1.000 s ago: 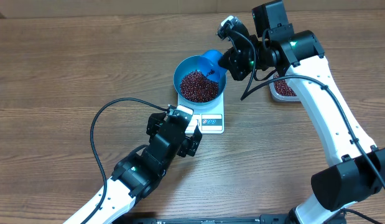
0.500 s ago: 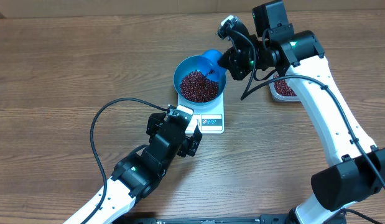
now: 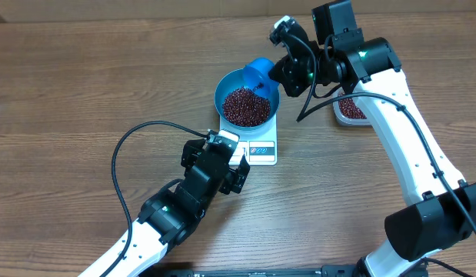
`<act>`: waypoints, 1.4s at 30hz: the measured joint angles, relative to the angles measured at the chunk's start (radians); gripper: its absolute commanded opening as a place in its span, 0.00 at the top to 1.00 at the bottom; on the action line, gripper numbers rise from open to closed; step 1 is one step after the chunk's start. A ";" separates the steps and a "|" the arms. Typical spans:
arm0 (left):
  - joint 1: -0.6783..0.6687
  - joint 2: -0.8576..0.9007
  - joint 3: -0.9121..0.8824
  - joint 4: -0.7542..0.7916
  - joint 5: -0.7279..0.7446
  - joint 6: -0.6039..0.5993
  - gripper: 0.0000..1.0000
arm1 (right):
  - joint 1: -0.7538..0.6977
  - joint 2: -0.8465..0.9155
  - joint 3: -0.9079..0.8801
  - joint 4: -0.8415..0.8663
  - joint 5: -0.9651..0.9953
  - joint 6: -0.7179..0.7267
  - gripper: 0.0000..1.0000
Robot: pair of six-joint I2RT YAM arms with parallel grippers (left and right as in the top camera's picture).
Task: Scoop item into bowl and weigh 150g on scale
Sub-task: 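Carry the empty scoop right back over the clear tub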
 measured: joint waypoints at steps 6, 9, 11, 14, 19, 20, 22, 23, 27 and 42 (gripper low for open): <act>0.000 0.000 0.000 0.000 0.000 0.000 0.01 | -0.001 0.000 0.000 0.033 0.000 0.169 0.96; 0.000 0.000 0.000 0.000 0.000 0.000 0.01 | -0.009 0.000 0.000 0.073 -0.009 0.256 0.96; 0.000 0.000 0.000 0.000 0.000 0.000 0.01 | -0.026 0.000 0.000 0.096 -0.020 0.309 0.96; 0.000 0.000 0.000 0.000 0.000 0.000 0.01 | -0.071 0.000 0.000 0.119 -0.027 0.368 0.96; 0.000 0.000 0.000 0.000 0.000 0.000 0.00 | -0.171 0.000 0.000 0.112 -0.030 0.408 0.96; 0.000 0.000 0.000 0.000 0.000 0.000 0.00 | -0.190 -0.002 0.000 0.109 -0.030 0.412 0.96; 0.000 0.000 0.000 0.000 0.000 0.000 0.00 | -0.230 -0.005 0.000 0.093 -0.029 0.412 0.96; 0.000 0.000 0.000 0.000 0.000 0.000 0.01 | -0.248 -0.008 0.000 0.084 -0.028 0.411 0.96; 0.000 0.000 0.000 0.000 0.000 0.000 0.00 | -0.328 -0.026 0.000 0.029 -0.025 0.386 0.96; 0.000 0.000 0.000 0.000 0.000 0.000 0.00 | -0.457 -0.030 0.003 -0.133 0.097 0.226 0.96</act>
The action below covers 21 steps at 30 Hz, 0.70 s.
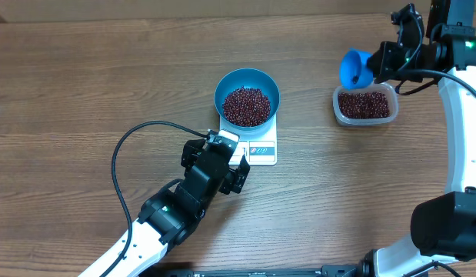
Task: Scoop item into bowl and weigh 150g on scale
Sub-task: 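Carry the empty scoop right back over the clear tub, then lower the blue scoop down into the beans in the tub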
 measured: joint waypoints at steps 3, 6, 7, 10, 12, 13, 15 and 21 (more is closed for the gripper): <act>0.000 0.000 0.000 0.000 0.000 0.000 0.01 | 0.000 0.000 0.000 -0.021 0.066 -0.038 0.96; 0.000 0.000 0.000 0.000 0.000 0.000 0.01 | 0.003 0.000 0.000 -0.024 0.131 -0.062 0.96; 0.000 0.000 0.000 0.000 0.000 0.000 0.01 | 0.006 0.000 0.000 -0.025 0.160 -0.066 0.96; 0.000 0.000 0.000 0.000 0.000 0.000 0.00 | 0.021 0.000 0.000 -0.032 0.217 -0.075 0.96; 0.000 0.000 0.000 0.000 0.000 0.000 0.01 | 0.037 0.000 0.000 -0.039 0.262 -0.080 0.96; 0.000 0.000 0.000 0.000 0.000 0.000 0.01 | 0.046 0.000 0.000 -0.040 0.281 -0.081 0.96; 0.000 0.000 0.000 0.000 0.000 0.000 0.00 | 0.070 0.000 0.000 -0.043 0.332 -0.082 0.96; 0.000 0.000 0.000 0.000 0.000 0.000 0.01 | 0.168 0.000 0.000 -0.049 0.505 -0.072 0.96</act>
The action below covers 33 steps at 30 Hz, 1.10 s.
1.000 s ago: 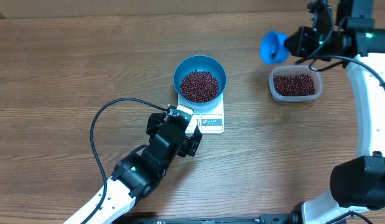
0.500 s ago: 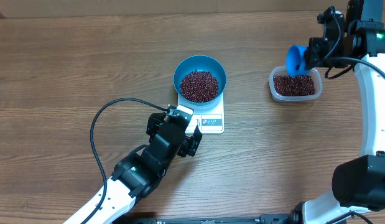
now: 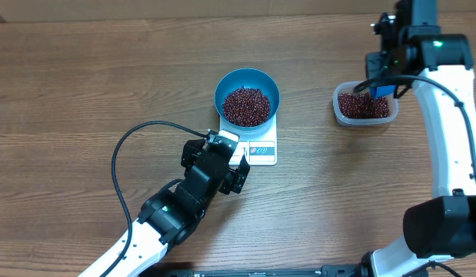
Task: Scoop item into bowl and weigh 150g on scale
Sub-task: 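Lower the blue scoop down into the beans in the tub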
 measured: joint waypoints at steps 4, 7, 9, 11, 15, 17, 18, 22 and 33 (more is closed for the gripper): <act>0.000 0.000 0.000 0.000 0.000 0.000 0.01 | 0.049 0.000 0.000 0.000 0.086 0.011 0.96; 0.000 0.000 0.000 0.000 0.000 0.000 0.00 | 0.056 0.000 0.000 -0.002 0.125 0.018 0.96; 0.000 0.000 0.000 0.000 0.000 0.000 0.00 | 0.055 0.000 0.000 -0.005 0.143 0.022 0.96; 0.000 0.000 0.000 0.000 0.000 0.000 0.01 | 0.054 0.000 0.000 -0.005 0.154 0.026 0.96; 0.000 0.000 0.000 0.000 0.000 0.000 0.01 | 0.054 0.000 0.000 -0.004 0.161 0.067 0.96; 0.000 0.000 0.000 0.000 0.000 0.000 0.01 | 0.053 0.000 0.000 -0.004 0.157 0.130 0.96; 0.000 0.000 0.000 0.000 0.000 0.000 0.00 | 0.052 0.000 0.000 -0.003 0.149 0.183 0.96; 0.000 0.000 0.000 0.000 0.000 0.000 0.00 | 0.040 0.000 0.000 -0.003 0.096 0.412 0.96; 0.000 0.000 0.000 0.000 0.000 0.000 0.01 | 0.014 0.000 -0.003 0.005 0.010 1.056 0.96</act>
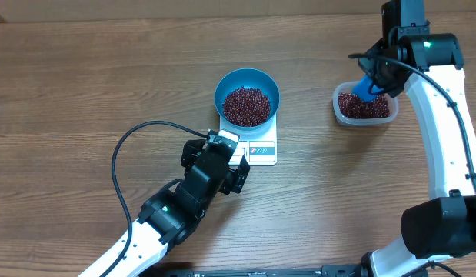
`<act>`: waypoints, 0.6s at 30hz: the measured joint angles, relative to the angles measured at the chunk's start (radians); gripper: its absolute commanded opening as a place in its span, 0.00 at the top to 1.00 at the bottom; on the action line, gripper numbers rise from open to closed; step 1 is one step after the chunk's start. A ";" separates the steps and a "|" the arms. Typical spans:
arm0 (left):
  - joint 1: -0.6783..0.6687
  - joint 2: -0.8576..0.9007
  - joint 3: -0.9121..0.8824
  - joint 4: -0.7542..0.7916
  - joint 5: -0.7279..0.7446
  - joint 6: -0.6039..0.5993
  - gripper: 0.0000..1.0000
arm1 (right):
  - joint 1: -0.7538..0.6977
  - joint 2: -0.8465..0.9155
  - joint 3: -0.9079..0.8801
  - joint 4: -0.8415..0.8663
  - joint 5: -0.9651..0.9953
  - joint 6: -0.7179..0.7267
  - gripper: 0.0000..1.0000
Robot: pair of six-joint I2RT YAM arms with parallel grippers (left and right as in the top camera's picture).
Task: Scoop item into bowl and weigh 150g on scale
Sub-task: 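Lower the blue scoop down into the beans in the tub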
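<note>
A blue bowl [226, 85] filled with red beans [247, 105] stands on a white scale [261, 150] at mid-table. At the far right a clear container [364, 108] holds more red beans. My right gripper [378, 73] hangs over that container, shut on a blue scoop [365, 87] whose cup is tilted down into the beans. Most of the scoop is hidden by the wrist. My left gripper [236, 163] rests by the scale's front-left corner. Its fingers are too dark to judge.
A black cable [126, 165] loops over the table left of the left arm. The right arm's white links [445, 146] run down the right edge. The tabletop is brown wood.
The right wrist has turned over the container. The scoop, then mostly hidden at the container's right rim, now shows with its cup down in the beans. The left arm is unmoved.
First the right gripper held the scoop tipped over the blue bowl on the scale. Then it held the scoop above the bean container at the right. After that it was low at the container's rim, and now the scoop dips into the beans. The left arm stayed put.
</note>
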 measured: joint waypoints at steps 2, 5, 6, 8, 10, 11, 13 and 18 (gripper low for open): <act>0.000 0.000 0.000 0.000 0.000 0.000 0.01 | 0.000 -0.002 -0.016 0.018 -0.002 0.064 0.96; 0.000 0.000 0.000 0.000 0.000 0.000 0.00 | 0.000 -0.004 -0.062 0.045 -0.003 0.146 0.96; 0.000 0.000 0.000 0.000 0.000 0.000 0.00 | 0.000 -0.004 -0.074 0.052 -0.003 0.161 0.96; 0.000 0.000 0.000 0.000 0.000 0.000 0.00 | 0.000 -0.004 -0.096 0.055 0.000 0.187 0.96; 0.000 0.000 0.000 0.000 0.000 0.000 0.01 | 0.000 -0.004 -0.106 0.051 0.012 0.205 0.96; 0.000 0.000 0.000 0.000 0.000 0.000 0.00 | 0.000 -0.004 -0.107 0.051 0.018 0.213 0.96; 0.000 0.000 0.000 0.000 0.000 0.000 0.01 | 0.000 -0.004 -0.107 0.058 0.031 0.221 0.96; 0.000 0.000 0.000 0.000 0.000 0.000 0.00 | 0.000 -0.004 -0.107 0.072 0.057 0.231 0.96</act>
